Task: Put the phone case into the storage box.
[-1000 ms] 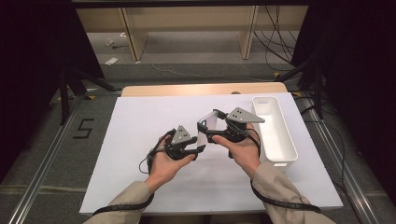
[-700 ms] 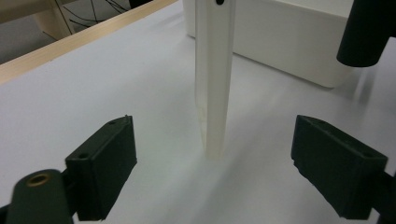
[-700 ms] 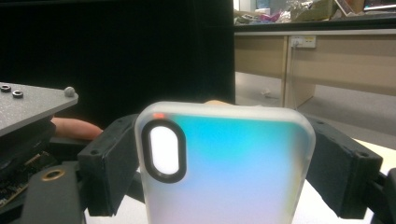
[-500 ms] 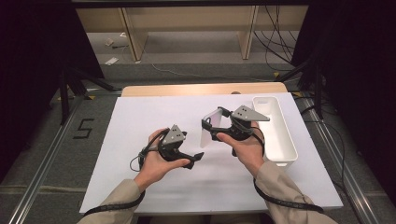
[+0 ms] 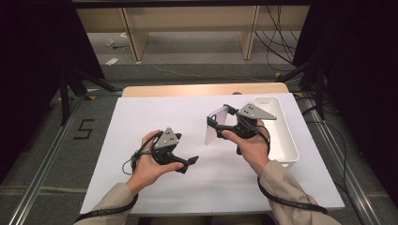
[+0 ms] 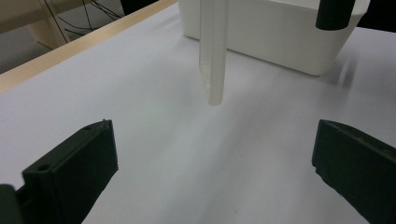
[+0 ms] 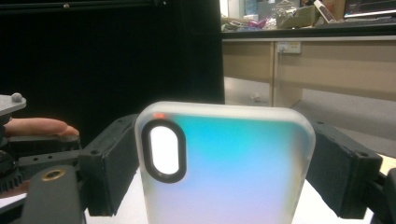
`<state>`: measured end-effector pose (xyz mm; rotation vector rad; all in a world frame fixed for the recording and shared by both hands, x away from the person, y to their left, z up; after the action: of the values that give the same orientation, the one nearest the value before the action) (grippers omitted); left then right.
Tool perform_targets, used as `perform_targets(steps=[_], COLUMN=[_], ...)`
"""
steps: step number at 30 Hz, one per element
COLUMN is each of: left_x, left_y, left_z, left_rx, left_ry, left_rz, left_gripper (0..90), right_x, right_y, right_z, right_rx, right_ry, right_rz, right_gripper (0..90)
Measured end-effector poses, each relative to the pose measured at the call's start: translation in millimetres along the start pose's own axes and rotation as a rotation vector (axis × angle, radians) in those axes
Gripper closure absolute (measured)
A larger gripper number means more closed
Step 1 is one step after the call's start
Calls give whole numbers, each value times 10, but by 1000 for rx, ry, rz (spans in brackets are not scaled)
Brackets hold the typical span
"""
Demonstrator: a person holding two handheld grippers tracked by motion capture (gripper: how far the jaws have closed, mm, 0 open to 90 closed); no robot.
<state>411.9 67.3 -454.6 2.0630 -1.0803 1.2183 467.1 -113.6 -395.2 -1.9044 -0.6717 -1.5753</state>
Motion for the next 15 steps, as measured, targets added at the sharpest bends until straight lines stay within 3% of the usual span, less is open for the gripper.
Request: perform_targets(steps=[15], left_x=[-102], left_y=[-134], left_z=[-140], left_rx=[21], left_ry=[2], left_rz=[-4], left_gripper=[0], right_x=[60], right_y=[56], right_z=[-39], right_rx=[-13], right_ry=[19], right_rz=[-2], right_gripper=[184])
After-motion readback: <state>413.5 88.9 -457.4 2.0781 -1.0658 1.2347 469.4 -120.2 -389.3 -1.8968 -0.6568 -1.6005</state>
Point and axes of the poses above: each handheld gripper's, and its own axes: z roughly forward along the jaws, x roughly out of its top, y roughly to its right, the point moved 6 cm from there along z, roughly forward along the jaws, and after that the axes turned 2 degrees about -x, right-handed, at the moved point
